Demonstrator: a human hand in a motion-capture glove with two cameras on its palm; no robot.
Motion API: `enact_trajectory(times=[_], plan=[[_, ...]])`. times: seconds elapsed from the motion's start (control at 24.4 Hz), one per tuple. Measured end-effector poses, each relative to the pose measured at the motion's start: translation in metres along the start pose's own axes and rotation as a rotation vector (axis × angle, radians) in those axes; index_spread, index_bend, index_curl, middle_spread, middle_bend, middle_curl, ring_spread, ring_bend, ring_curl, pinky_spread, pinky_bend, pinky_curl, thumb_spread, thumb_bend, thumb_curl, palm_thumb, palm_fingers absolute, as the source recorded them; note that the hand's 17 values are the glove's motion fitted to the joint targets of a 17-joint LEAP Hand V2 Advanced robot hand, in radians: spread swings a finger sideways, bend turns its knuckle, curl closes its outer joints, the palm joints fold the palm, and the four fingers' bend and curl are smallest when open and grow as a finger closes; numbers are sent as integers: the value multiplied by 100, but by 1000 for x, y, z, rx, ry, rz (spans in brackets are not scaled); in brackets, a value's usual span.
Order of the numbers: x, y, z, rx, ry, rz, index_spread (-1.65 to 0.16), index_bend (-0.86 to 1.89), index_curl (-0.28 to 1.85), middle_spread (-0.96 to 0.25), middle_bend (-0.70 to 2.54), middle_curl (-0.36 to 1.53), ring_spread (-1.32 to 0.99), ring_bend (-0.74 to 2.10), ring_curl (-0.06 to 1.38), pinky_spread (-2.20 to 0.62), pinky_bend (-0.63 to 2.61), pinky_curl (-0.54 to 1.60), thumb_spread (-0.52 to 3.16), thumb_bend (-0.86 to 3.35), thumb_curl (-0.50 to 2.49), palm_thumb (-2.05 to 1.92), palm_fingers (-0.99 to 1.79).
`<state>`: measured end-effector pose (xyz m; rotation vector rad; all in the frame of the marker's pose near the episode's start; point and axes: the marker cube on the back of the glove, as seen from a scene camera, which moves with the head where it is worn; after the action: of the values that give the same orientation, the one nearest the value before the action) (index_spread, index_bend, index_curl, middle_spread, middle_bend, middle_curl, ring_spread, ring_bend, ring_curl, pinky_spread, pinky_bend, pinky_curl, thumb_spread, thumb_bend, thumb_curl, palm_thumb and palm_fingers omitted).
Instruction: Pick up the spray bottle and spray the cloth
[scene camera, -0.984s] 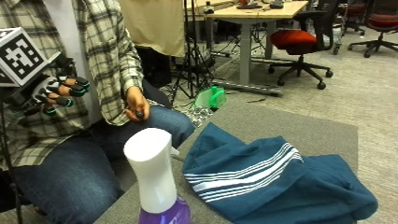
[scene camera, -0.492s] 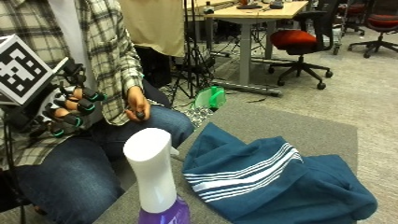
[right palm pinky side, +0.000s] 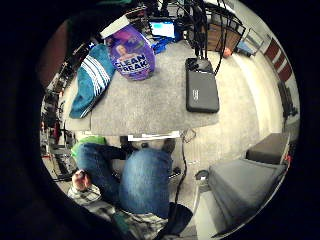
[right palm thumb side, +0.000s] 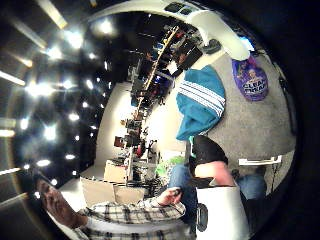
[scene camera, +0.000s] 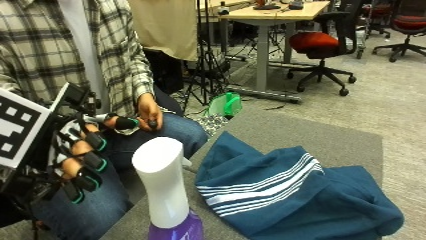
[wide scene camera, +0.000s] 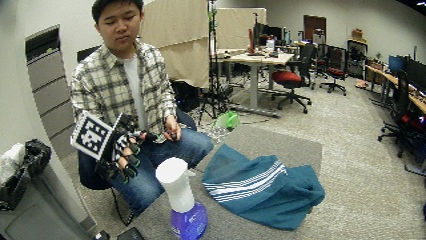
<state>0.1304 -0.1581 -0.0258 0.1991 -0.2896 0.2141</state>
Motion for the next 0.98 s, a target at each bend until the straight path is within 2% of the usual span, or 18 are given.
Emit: enact_trajectory(times=[0.33,0.7,0.98], plan=[[32,-62,16,214,-154,47,-27,5,18,-1,21,26,8,56,28,20,65,25,100,6,43,73,18],[53,-115,29,212,-287,130,-25,9,16,0,24,29,6,59,30,19,68,27,96,4,47,82,19],[61,-138,34,227,-372,111,-25,14,18,2,29,32,6,59,30,18,65,26,91,2,50,90,26]])
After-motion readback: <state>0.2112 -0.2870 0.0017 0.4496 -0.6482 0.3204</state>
